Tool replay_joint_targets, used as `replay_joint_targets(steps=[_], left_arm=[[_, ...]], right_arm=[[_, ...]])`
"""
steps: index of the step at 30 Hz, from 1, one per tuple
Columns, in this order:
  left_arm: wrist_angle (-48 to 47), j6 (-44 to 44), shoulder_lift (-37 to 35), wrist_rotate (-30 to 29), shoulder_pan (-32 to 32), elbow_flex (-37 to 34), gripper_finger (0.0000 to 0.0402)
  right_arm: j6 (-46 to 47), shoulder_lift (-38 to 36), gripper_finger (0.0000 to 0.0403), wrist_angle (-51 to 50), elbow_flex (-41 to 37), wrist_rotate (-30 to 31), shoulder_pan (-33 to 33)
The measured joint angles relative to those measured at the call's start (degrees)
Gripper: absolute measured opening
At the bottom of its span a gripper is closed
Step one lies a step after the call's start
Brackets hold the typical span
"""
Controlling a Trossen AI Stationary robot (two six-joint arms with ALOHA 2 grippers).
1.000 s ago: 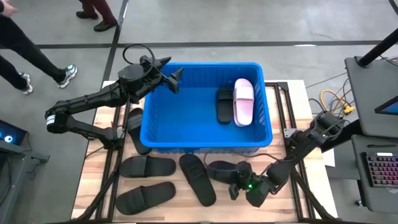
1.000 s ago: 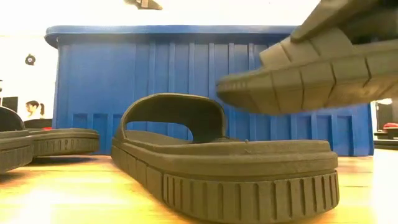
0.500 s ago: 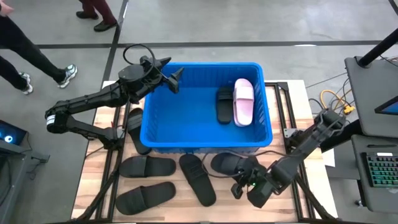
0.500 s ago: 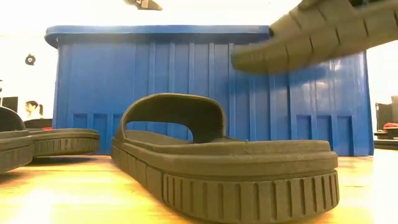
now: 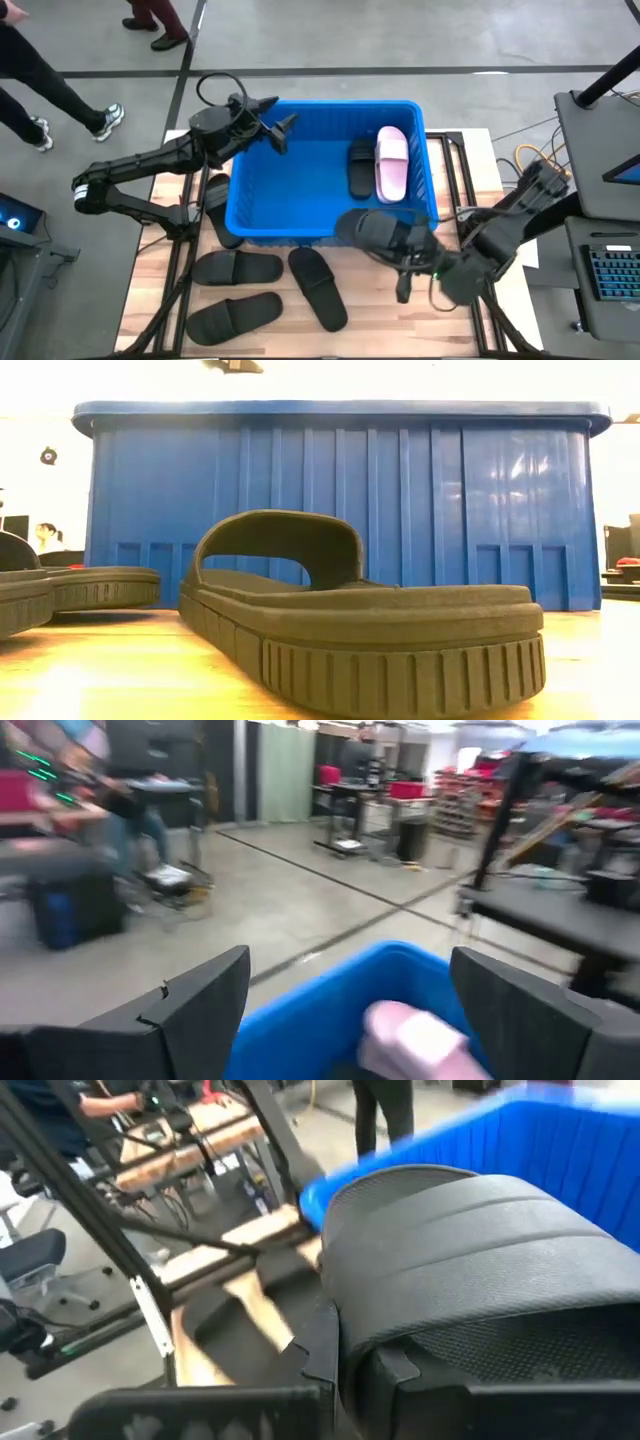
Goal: Pick and place slides into bin
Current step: Stack the black slide on top of black slide into the blue bin
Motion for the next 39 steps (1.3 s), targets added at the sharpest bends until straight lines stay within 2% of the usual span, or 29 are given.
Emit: replay_joint_targets(steps=[3,7,12,15,24,28,33,39], left_arm=[[-0.44,-4.06,0.04,5.26,-0.19,-0.44,0.0329],[-0.52,-10.50,0.21,16.32,-0.17,-0.45,0.0329],[-0.43,-21.58,0.24,30.95,-0.19,-0.54,0.0329],[-0.50,-28.01,0.24,35.36,-0.19,-0.54,0.0329],[0.12,-43.65,0.65,38.68,-0.20,-0.54,0.0329],[0.28,-45.15,2.13,41.52,-0.26,-0.54,0.0329],[1.69,-48.76,5.70,42.12,-1.47,-0.54,0.0329],[10.86,-53.20,11.59,44.21,-3.02,-0.53,0.0329]], right_arm=[[-6.73,-1.52,0.0009,-0.05,2.42,1.22,-0.22],[-12.75,-3.33,0.0009,-0.78,3.66,2.89,-1.24],[-15.12,-6.12,0.0009,-3.30,3.52,3.09,-3.46],[-15.16,-6.77,0.0009,-5.76,3.46,3.03,-4.96],[-15.18,-6.42,0.0009,-12.17,3.41,2.82,-8.16],[-15.18,-6.02,0.0009,-13.90,3.37,2.41,-9.27],[-15.37,-5.65,0.0009,-15.04,3.37,2.37,-9.99],[-15.80,-5.65,0.0009,-15.11,3.37,2.39,-10.61]])
